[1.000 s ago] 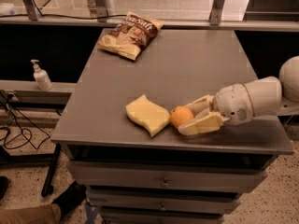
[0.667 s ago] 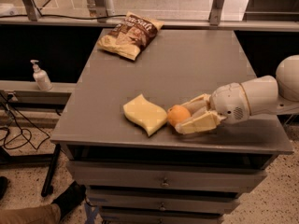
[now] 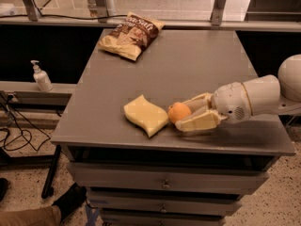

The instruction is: Move orange near sponge

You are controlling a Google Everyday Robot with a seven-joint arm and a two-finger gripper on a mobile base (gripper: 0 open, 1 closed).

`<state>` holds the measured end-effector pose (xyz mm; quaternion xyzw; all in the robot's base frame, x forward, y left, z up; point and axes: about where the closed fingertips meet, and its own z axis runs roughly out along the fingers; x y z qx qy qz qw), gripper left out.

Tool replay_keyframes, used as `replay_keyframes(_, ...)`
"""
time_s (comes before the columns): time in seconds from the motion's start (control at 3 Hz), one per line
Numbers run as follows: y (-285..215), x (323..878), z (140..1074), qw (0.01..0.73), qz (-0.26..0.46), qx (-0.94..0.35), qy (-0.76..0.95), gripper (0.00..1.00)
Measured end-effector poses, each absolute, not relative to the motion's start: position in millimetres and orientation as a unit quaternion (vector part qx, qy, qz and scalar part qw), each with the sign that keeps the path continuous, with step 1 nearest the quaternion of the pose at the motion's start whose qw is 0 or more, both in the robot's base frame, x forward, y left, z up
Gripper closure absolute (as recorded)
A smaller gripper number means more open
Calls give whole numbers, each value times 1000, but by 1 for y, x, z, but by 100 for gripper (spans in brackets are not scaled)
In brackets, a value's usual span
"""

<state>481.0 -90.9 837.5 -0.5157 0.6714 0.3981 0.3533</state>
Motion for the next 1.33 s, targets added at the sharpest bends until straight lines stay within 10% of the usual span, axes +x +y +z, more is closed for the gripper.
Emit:
replay_keyframes(0.67, -98, 478, 836, 353, 396, -510, 677, 0)
replay_keyframes(1.33, -106, 482, 841, 360, 388, -509, 679, 0)
